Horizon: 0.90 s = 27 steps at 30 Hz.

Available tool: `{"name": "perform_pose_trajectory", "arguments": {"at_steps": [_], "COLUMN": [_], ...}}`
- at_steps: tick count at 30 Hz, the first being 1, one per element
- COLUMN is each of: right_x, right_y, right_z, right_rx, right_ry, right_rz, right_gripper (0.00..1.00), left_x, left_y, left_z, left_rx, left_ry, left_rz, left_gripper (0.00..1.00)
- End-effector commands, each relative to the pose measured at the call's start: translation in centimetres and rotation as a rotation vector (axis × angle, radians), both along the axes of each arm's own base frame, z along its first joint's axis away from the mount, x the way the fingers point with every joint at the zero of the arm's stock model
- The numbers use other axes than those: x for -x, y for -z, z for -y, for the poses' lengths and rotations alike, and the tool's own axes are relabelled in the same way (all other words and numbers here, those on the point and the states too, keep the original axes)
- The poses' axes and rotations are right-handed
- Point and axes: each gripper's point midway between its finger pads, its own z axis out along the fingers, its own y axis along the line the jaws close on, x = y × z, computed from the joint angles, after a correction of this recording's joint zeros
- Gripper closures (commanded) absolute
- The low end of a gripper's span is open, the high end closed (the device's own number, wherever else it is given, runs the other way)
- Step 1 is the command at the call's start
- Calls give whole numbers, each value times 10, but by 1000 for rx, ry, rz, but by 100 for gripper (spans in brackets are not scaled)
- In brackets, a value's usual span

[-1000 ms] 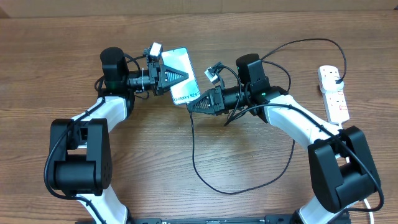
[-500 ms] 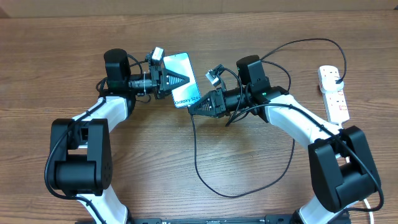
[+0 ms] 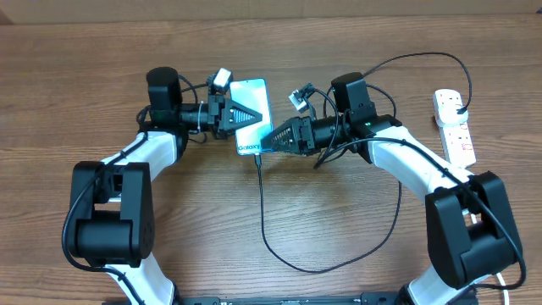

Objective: Plug charger to phone and switch on socket
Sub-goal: 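Lower the plugged phone flat onto the table with both grippers, then open both grippers to release the phone and cable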

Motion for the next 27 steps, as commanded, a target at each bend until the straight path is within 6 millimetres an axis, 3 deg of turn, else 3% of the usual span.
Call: {"name": "perform_pose_trajectory", "arguments": {"at_steps": [1,9,12,15,20,24,27], "right_x": [-5,-6,-2,1,0,0,0], "right_y": [-34,-18,-14,-12,-10,-10,-10], "right_z": [12,43,47,48,49,49,49], "right_rx": [-4,267,297,305,315,318,318], "right_ry": [19,164,164,160,165,167,167], "right_rz": [173,207,195,178,178,178,177], "right_gripper": [22,21,21,21,21,21,21], "left_x": [3,-3,-13,-20,-4,0,6], "left_y": [-6,5,25,59,81,109,113], "left_z": [-6,3,7,6,10,-4,-8], "left_rx": [18,-20,-100,-239,-342,-530,-579], "left_ry": [20,-26,-113,-207,-161,-182,-155], "left_rz": [78,110,47,-10,33,-7,1], "left_gripper": [96,96,96,96,96,96,96]}}
